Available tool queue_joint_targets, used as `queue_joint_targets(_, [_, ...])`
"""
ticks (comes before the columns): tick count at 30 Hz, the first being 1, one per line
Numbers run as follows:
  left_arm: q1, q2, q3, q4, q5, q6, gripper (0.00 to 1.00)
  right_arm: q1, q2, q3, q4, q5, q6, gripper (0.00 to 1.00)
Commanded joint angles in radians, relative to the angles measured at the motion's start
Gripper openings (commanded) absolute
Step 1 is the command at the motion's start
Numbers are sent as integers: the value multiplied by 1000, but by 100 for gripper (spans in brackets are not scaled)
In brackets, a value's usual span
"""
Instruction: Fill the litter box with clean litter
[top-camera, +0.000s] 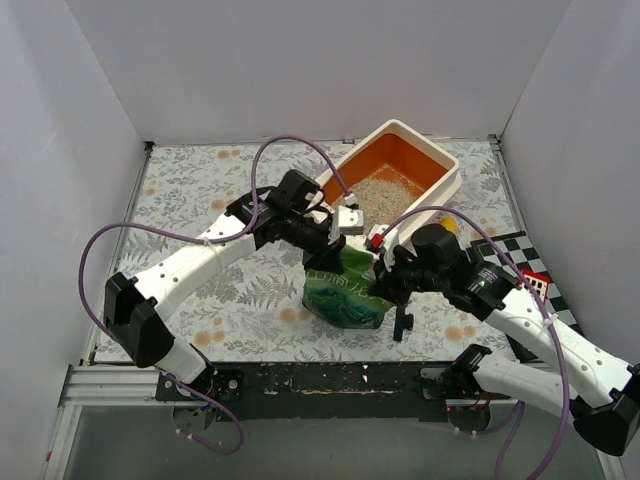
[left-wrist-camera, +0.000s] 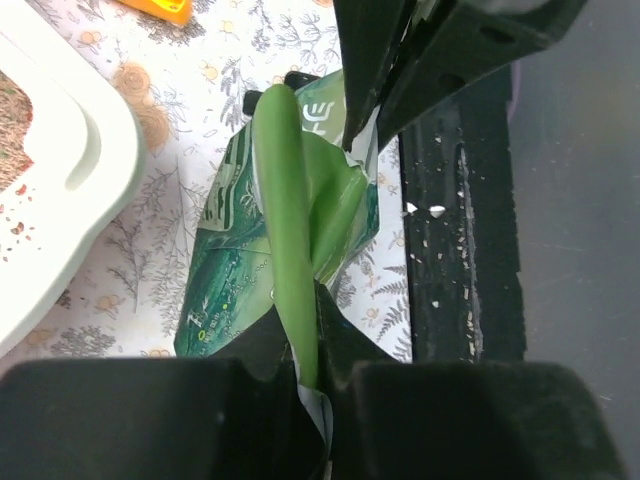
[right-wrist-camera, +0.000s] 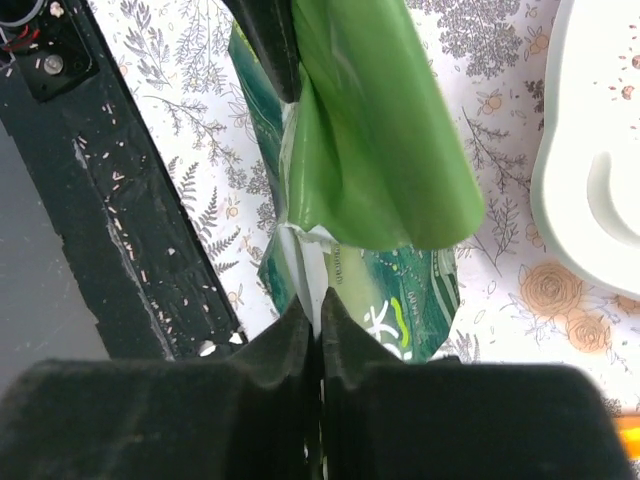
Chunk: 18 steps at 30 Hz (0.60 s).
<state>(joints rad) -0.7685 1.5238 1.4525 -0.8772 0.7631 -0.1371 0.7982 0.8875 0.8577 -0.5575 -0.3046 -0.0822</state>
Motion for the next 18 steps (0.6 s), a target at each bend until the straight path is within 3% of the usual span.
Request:
queue_joint_targets(1, [-26,-111,-64,111,-47,-4,0,6,-9,131,-4,-10,-8,19])
queue_joint_targets(4, [-37,-230,-171,236,-87,-36,0,4,-18,200,-74,13,-8,43])
queue_joint_targets(7, [-38,-339,-262,346,-131,-62,0,4,-16,274,-145,47,-11,53])
queue_joint_targets(15, [-41,-467,-402,429,-162,-91,0,4,25,374,-228,18,-31,54])
queue_joint_targets(18, [-41,-478,-434,443,-183,-102,0,4,30,373,-228,-31,-31,42])
